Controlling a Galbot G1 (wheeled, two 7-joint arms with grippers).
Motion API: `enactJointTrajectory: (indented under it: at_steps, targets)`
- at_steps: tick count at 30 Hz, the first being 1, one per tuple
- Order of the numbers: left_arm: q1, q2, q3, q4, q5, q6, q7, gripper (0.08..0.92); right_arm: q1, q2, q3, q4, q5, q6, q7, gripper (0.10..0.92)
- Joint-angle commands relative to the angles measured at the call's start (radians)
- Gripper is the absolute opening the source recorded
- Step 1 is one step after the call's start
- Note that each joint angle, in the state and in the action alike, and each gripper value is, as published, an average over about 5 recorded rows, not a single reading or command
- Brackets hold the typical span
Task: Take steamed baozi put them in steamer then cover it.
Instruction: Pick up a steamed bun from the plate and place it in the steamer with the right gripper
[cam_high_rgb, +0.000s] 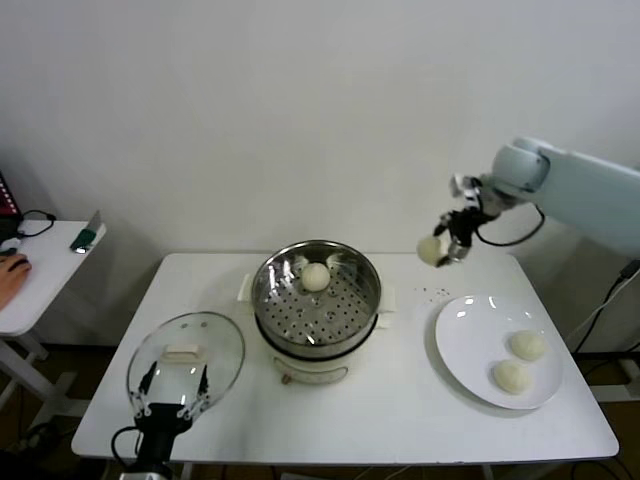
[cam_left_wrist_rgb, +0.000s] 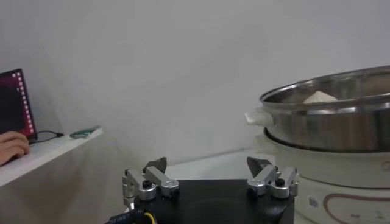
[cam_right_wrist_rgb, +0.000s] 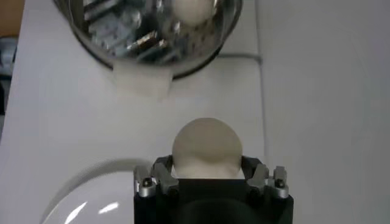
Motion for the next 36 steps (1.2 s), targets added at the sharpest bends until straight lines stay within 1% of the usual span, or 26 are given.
enactJointTrajectory:
  at_steps: [1,6,12,25,36]
  targets:
    - [0.010,0.010,0.008,-0.026,-0.027,0.011,0.000,0.823,0.093,0.271,-0.023,-0.018,0.200,-0.049,0.040,0.713]
    - [0.018,0.022,0.011,-0.043,-0.015,0.009,0.001,0.823,0.009,0.379,-0.013,-0.032,0.195,-0.072,0.074,0.712]
    - [0.027,0.030,0.010,-0.052,-0.016,0.008,0.000,0.823,-0.059,0.449,-0.035,-0.041,0.200,-0.084,0.101,0.712]
    - [0.014,0.028,0.009,-0.033,-0.016,0.011,-0.002,0.823,-0.182,0.530,-0.086,-0.092,0.151,-0.088,0.119,0.712]
    - [-0.018,0.014,0.012,-0.025,-0.009,0.022,-0.003,0.823,-0.238,0.559,-0.096,-0.135,0.103,-0.082,0.120,0.716]
